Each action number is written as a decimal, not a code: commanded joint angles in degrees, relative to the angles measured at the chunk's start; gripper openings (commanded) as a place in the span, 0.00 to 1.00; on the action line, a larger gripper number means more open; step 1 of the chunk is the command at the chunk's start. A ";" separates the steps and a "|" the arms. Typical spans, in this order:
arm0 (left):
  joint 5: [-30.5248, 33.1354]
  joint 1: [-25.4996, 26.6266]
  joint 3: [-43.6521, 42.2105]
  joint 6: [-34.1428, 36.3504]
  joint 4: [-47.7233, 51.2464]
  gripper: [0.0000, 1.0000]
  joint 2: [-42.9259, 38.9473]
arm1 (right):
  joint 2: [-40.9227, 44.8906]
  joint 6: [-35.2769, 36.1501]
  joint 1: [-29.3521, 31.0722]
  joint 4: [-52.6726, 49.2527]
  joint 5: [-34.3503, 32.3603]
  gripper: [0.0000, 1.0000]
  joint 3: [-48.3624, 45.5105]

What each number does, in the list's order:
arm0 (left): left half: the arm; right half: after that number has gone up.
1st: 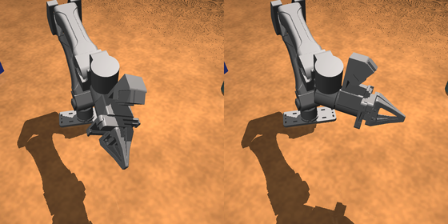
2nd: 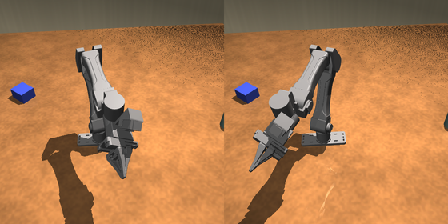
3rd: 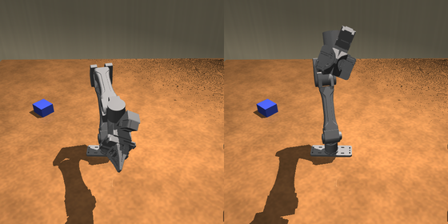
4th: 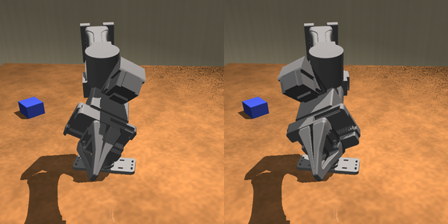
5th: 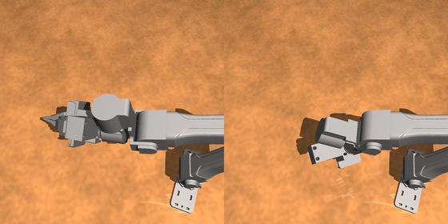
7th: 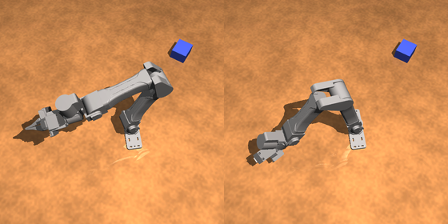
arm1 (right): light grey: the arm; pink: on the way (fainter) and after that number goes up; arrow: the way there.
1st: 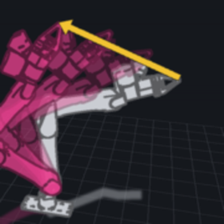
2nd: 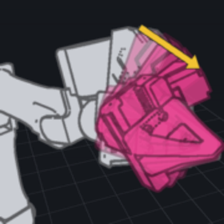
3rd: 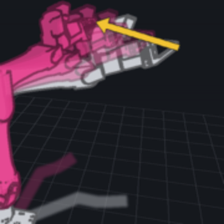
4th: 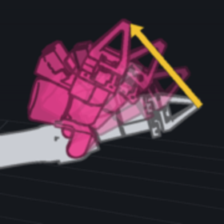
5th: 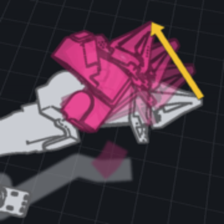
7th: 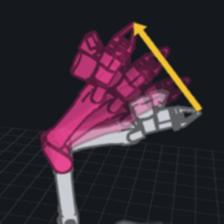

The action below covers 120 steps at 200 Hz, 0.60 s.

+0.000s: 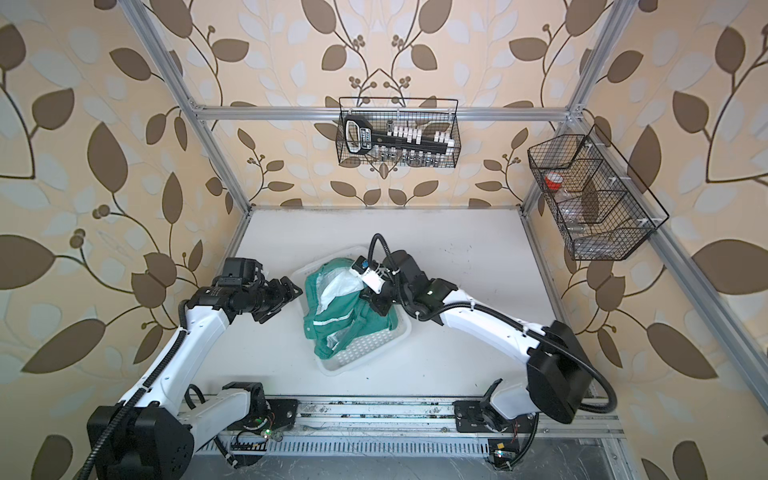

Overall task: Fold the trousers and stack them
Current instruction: 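Lift the trousers with the right gripper while the left gripper pushes the basket away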

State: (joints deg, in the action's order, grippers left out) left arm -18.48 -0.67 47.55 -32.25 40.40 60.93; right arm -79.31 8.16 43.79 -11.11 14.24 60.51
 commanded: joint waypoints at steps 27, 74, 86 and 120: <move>0.35 1.25 -0.93 -4.31 -4.23 0.64 2.22 | 15.07 2.44 -5.01 -4.63 -2.46 0.00 8.03; 2.34 3.92 -1.23 -7.01 -6.20 0.43 4.93 | 22.70 1.02 -10.96 -5.66 -1.14 0.00 10.21; 3.70 4.97 -1.09 -7.49 -6.29 0.41 5.66 | 23.99 0.65 -11.44 -5.47 -0.93 0.00 10.22; 5.33 6.12 -0.79 -7.89 -6.78 0.18 8.04 | 26.17 2.30 -11.75 -5.99 -5.66 0.00 10.42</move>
State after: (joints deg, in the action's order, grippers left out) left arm -15.14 4.97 46.78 -39.33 34.61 67.99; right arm -54.98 9.02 32.32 -19.27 11.94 68.77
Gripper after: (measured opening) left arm 0.270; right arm 0.148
